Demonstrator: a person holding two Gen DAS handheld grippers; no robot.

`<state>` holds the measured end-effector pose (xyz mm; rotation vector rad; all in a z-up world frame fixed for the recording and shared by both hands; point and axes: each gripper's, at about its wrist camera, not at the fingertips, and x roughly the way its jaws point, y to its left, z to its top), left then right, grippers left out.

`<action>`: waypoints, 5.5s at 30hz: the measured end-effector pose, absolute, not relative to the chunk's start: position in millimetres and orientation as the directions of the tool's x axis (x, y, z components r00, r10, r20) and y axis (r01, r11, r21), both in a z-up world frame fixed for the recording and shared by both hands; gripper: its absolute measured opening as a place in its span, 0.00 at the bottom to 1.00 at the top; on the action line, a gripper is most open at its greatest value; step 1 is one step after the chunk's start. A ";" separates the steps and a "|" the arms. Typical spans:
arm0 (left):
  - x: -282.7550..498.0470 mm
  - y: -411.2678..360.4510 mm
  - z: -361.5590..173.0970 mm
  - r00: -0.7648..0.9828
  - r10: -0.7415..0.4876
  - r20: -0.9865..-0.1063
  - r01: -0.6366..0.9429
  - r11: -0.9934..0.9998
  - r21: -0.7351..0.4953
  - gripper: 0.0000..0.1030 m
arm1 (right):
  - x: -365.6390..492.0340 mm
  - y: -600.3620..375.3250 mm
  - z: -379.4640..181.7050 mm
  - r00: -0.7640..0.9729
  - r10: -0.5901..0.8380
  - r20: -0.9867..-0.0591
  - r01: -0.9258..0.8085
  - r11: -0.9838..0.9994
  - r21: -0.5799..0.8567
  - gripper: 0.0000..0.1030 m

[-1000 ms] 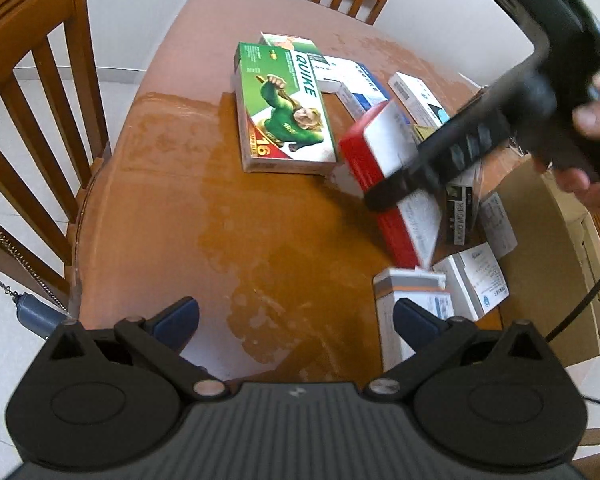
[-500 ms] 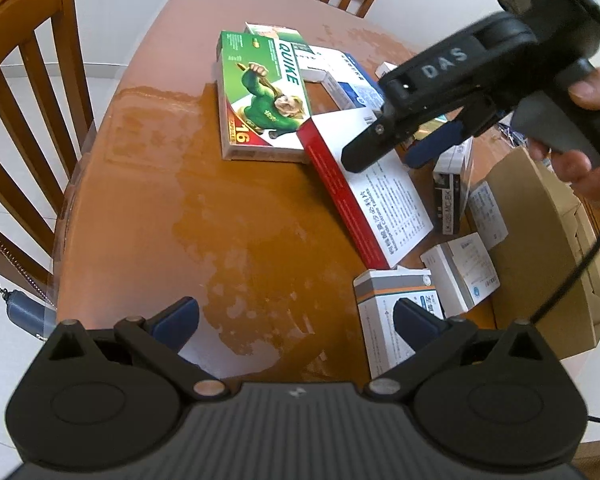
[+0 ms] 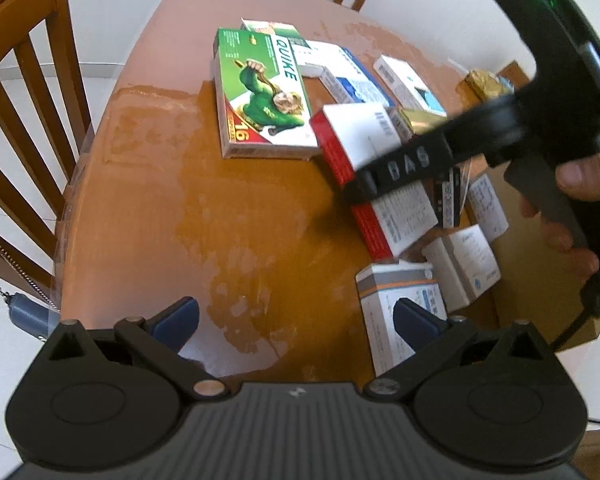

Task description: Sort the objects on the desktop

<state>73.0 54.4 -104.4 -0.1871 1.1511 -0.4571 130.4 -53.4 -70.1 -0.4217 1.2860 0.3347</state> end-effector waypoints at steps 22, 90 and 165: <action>71.2 34.9 -93.2 0.306 -0.395 -0.866 0.283 0.906 -0.314 1.00 | 126.5 -96.2 -75.9 0.180 0.169 -0.969 -0.216 0.968 0.128 0.77; 63.2 55.8 -105.6 0.401 -0.404 -0.822 0.223 0.914 -0.340 1.00 | 128.0 -73.1 -104.5 0.154 0.067 -0.986 -0.324 0.946 0.014 0.77; 13.8 -20.6 -28.2 0.532 -0.244 -0.811 0.215 0.965 -0.149 1.00 | 50.8 -174.3 32.2 0.303 0.395 -0.867 -0.423 0.871 0.249 0.77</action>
